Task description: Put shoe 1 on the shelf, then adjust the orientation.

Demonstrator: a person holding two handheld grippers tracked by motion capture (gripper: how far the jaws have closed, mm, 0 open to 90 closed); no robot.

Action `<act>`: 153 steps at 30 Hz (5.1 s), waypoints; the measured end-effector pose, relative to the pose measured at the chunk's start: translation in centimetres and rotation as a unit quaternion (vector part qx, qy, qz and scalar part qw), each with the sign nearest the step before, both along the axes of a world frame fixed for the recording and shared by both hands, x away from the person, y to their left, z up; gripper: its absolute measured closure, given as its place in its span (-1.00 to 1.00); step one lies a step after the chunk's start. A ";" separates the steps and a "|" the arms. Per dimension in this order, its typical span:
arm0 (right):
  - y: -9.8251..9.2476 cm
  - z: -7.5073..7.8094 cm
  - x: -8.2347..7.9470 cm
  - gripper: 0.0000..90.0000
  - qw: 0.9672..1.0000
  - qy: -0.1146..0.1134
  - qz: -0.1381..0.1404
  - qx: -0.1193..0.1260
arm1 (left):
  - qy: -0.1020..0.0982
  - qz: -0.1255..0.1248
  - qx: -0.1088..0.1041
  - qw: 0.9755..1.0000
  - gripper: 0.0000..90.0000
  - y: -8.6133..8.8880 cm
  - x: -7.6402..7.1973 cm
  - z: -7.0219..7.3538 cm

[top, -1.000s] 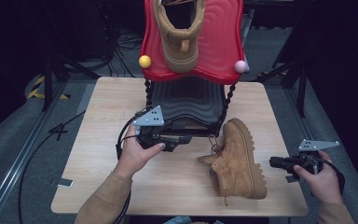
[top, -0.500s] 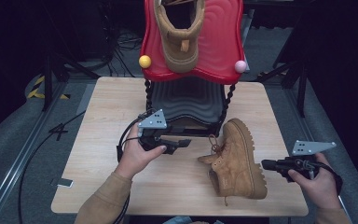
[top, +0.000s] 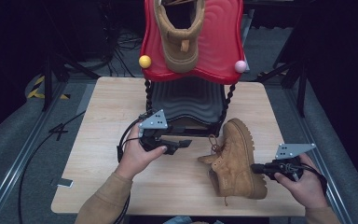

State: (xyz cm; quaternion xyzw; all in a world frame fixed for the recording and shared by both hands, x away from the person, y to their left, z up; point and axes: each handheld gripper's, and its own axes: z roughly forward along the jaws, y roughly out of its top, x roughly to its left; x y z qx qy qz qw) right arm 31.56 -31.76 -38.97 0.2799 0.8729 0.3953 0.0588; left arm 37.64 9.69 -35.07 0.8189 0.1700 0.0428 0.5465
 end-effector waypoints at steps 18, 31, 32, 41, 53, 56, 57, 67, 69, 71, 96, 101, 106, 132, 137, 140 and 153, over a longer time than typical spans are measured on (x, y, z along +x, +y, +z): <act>-0.9 0.5 0.0 1.00 1.000 -0.009 0.000 -0.029 | -0.001 0.004 0.001 1.000 -0.03 0.4 -0.2 0.1; -4.3 0.7 -0.2 1.00 0.991 -0.013 -0.071 -0.114 | 0.000 0.002 0.004 1.000 -0.03 0.2 -0.1 0.0; -4.7 0.4 -0.1 1.00 0.988 -0.008 -0.082 -0.132 | 0.000 0.001 0.004 1.000 -0.03 0.1 -0.1 0.0; -8.4 -2.7 1.1 1.00 0.979 0.035 -0.133 -0.151 | 0.003 0.005 0.004 1.000 -0.03 0.2 -0.1 -0.1; -9.3 -1.8 0.7 0.99 0.981 0.023 -0.138 -0.133 | 0.003 0.004 0.005 1.000 -0.03 0.2 -0.1 -0.1; -9.7 -1.4 0.5 0.59 0.981 0.021 -0.153 -0.114 | 0.005 0.003 0.002 1.000 -0.03 0.3 -0.1 -0.1; -9.9 -1.2 0.5 0.55 0.981 0.019 -0.162 -0.104 | 0.005 0.005 0.002 1.000 -0.03 0.3 -0.1 -0.1; -11.3 0.5 -0.3 0.41 0.980 -0.011 -0.192 -0.043 | 0.007 0.003 0.005 1.000 -0.04 0.1 -0.1 -0.3; -11.4 1.4 -0.5 0.41 0.980 -0.023 -0.195 -0.040 | 0.010 0.003 0.006 1.000 -0.04 0.1 -0.2 -0.4; -11.5 2.3 -0.7 0.41 0.980 -0.034 -0.195 -0.035 | 0.012 0.004 0.010 1.000 -0.04 0.0 -0.2 -0.5; -6.9 9.4 -1.4 0.13 0.998 -0.055 -0.028 -0.021 | 0.011 0.004 0.006 1.000 -0.04 0.3 -0.3 -0.4; -6.0 9.2 -1.2 0.09 0.999 -0.028 -0.004 -0.021 | 0.014 0.005 0.005 1.000 -0.04 0.2 -0.2 -0.5; -4.8 8.6 -0.8 0.05 1.000 -0.009 0.004 -0.029 | 0.011 -0.002 0.007 1.000 -0.04 -0.1 -0.4 -0.4; 0.4 3.7 2.4 -0.25 0.987 0.069 0.005 -0.144 | 0.012 0.005 0.005 1.000 -0.05 0.3 -0.4 -0.3; 0.9 2.3 2.9 -0.26 0.985 0.082 0.013 -0.152 | 0.009 0.007 0.001 1.000 -0.05 0.4 -0.3 -0.2; 1.0 1.4 3.1 -0.25 0.983 0.092 0.016 -0.158 | 0.011 0.008 0.003 1.000 -0.04 0.5 -0.3 -0.3; 1.9 -0.2 2.5 -0.09 0.974 0.122 0.013 -0.188 | 0.013 0.013 0.001 1.000 -0.04 0.6 -0.3 -0.3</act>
